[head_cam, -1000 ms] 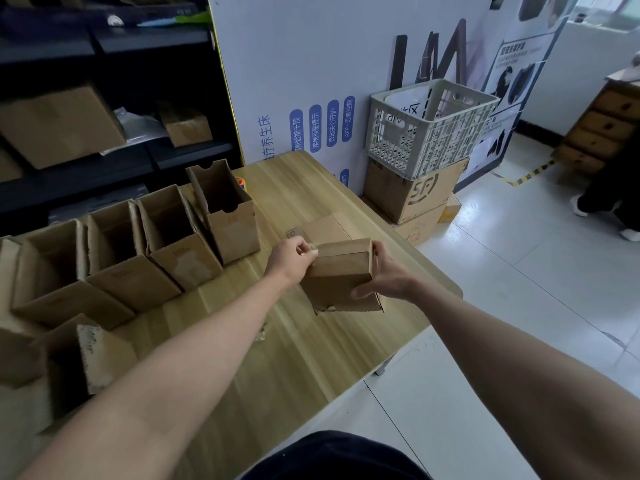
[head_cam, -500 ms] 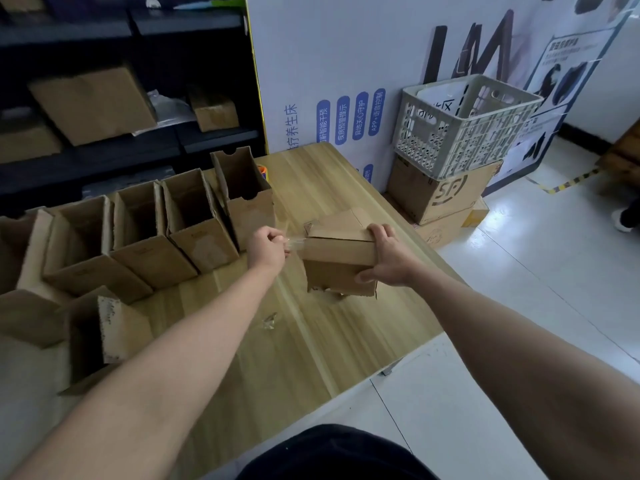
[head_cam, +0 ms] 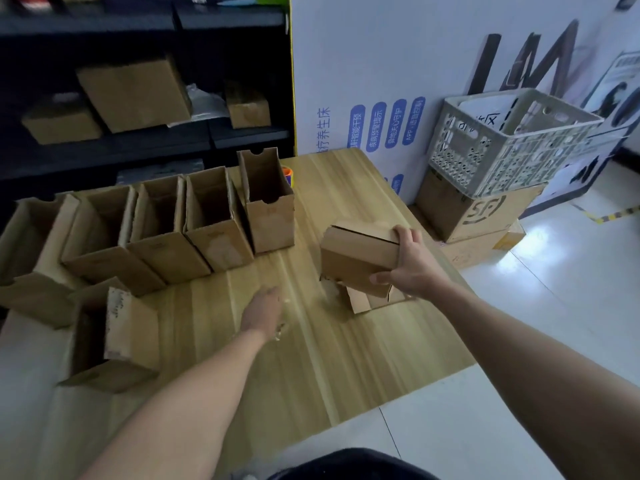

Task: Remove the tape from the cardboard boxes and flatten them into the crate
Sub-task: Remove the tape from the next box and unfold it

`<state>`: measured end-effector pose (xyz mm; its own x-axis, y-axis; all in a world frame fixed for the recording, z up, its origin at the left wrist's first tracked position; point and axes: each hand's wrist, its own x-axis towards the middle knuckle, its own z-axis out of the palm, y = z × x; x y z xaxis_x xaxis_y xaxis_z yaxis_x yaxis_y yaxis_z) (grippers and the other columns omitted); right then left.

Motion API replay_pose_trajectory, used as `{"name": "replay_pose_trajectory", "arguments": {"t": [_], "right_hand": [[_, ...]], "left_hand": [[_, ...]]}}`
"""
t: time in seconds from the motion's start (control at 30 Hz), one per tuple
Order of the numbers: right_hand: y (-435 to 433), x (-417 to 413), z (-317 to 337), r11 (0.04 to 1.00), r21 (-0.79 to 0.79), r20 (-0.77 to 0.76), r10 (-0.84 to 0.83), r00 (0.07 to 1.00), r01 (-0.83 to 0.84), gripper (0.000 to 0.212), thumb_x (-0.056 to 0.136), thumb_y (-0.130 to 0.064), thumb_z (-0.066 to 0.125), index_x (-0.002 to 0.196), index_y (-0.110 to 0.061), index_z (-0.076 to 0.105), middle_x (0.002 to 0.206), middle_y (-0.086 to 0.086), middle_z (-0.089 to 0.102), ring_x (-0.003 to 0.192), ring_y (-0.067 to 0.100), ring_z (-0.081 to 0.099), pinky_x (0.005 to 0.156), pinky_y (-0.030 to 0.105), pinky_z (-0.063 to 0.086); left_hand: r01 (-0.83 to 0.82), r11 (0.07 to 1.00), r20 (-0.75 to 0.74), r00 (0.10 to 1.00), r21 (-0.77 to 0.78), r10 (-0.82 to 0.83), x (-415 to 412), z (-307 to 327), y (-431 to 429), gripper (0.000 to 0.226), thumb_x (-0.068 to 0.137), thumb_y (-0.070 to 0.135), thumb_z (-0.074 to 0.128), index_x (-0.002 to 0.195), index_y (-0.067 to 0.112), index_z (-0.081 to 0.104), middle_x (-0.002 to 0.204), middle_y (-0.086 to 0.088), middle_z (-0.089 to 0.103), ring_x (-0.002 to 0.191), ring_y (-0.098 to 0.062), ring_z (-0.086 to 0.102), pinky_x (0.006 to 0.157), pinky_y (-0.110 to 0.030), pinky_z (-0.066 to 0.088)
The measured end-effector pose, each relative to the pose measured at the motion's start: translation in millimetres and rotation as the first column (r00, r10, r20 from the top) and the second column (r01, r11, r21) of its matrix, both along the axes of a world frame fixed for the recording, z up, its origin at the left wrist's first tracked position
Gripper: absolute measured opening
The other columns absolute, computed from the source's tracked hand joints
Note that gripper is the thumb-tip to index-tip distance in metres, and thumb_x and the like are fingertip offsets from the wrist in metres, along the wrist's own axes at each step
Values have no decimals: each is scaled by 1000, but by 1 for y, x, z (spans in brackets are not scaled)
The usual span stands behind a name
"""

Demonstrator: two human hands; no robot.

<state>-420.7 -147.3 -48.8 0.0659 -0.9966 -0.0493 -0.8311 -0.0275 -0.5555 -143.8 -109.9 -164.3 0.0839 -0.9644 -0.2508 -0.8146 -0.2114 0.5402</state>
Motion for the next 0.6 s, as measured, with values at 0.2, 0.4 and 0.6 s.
{"name": "replay_pose_trajectory", "arguments": {"t": [0.2,0.4,0.6], "right_hand": [[-18,6,-3,998,20,-21,68,997,-67,101,61,-31,86,140,-21,25,129,-3,30,104,11,34,84,24,35],[-30,30,-4,990,59,27,126,992,-128,104,59,-29,87,141,-18,24,131,1,29,113,18,39,93,33,43],[-29,48,-4,984,24,32,175,984,-176,102,59,-28,87,140,-16,27,128,1,31,103,10,30,85,25,34]], "left_hand": [[66,988,-102,993,137,-52,-8,-20,21,40,101,18,34,138,5,42,146,-11,36,134,-27,36,105,-28,30],[273,943,18,959,193,-281,5,-19,23,32,99,28,35,110,15,62,127,0,37,101,-14,49,93,-25,40],[359,866,149,891,349,-430,24,-10,27,37,94,44,35,113,32,65,139,3,29,130,-28,24,110,-46,22]]}}
